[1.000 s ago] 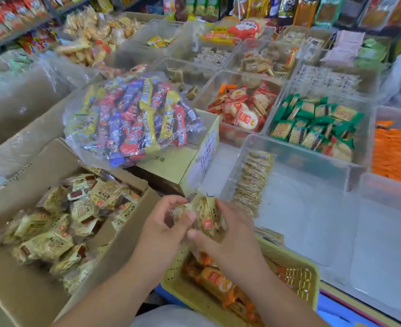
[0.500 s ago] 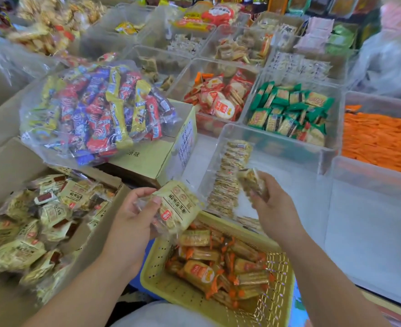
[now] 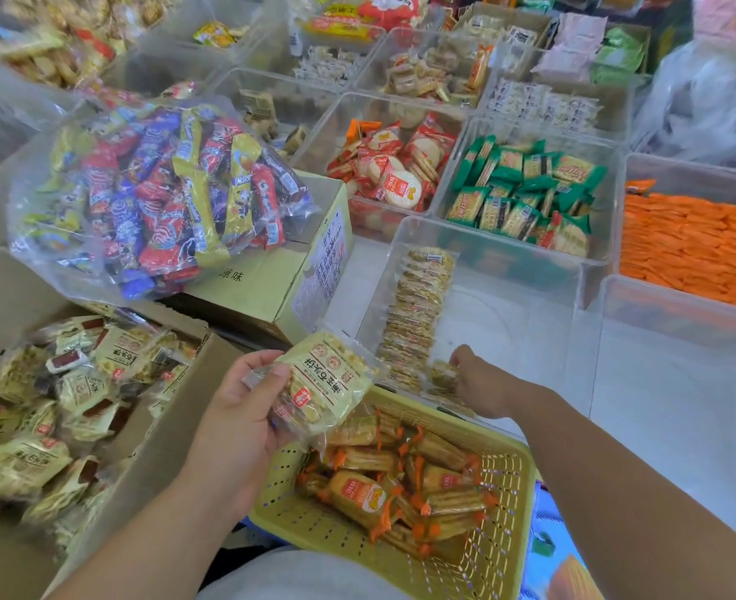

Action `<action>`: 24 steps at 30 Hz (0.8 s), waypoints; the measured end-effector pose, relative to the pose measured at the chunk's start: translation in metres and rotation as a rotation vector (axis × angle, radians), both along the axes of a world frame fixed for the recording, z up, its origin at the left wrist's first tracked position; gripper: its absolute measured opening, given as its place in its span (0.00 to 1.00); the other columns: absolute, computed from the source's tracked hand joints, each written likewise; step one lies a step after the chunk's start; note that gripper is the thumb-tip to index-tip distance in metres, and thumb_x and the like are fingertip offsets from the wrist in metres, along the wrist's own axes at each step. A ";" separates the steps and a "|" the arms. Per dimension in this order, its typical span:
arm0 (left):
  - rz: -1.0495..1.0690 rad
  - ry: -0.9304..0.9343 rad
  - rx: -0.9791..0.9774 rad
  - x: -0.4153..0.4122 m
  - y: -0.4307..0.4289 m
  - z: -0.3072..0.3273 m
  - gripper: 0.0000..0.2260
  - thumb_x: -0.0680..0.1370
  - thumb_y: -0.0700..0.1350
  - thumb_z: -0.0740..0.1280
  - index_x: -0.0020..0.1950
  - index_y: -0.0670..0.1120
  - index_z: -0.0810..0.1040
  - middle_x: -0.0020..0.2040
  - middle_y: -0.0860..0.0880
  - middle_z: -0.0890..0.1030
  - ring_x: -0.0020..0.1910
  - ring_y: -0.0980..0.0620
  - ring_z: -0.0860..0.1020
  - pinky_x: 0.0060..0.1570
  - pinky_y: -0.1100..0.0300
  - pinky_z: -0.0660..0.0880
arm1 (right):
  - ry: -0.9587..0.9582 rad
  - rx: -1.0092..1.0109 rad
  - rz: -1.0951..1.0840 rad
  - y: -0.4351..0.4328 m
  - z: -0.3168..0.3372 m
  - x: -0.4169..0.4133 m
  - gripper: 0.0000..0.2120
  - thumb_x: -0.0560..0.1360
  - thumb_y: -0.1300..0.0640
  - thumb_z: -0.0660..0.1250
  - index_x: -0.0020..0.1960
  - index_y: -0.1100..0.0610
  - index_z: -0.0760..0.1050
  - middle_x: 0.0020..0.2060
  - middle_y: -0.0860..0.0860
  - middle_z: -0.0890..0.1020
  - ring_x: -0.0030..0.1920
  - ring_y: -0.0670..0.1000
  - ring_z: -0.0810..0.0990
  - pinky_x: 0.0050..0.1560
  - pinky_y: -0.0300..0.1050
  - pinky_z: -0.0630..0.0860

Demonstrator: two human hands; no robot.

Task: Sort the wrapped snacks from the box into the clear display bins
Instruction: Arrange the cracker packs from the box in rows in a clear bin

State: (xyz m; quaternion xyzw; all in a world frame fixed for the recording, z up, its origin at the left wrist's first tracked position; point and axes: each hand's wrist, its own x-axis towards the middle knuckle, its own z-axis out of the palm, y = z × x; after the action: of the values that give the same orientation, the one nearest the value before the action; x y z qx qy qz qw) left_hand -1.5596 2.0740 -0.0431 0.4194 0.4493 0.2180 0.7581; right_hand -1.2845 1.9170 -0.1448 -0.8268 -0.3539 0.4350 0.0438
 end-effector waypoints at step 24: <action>0.009 -0.024 -0.091 -0.003 -0.004 0.008 0.06 0.76 0.47 0.70 0.53 0.50 0.81 0.51 0.41 0.86 0.40 0.46 0.86 0.27 0.54 0.79 | -0.154 0.069 0.065 -0.003 0.024 -0.010 0.24 0.83 0.44 0.60 0.76 0.53 0.69 0.73 0.52 0.73 0.71 0.54 0.72 0.69 0.47 0.68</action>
State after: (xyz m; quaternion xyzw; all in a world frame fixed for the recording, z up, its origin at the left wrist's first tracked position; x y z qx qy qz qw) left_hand -1.5623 2.0703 -0.0353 0.3799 0.4517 0.2059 0.7806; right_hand -1.2944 1.9145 -0.1206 -0.8440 -0.3975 0.3588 0.0305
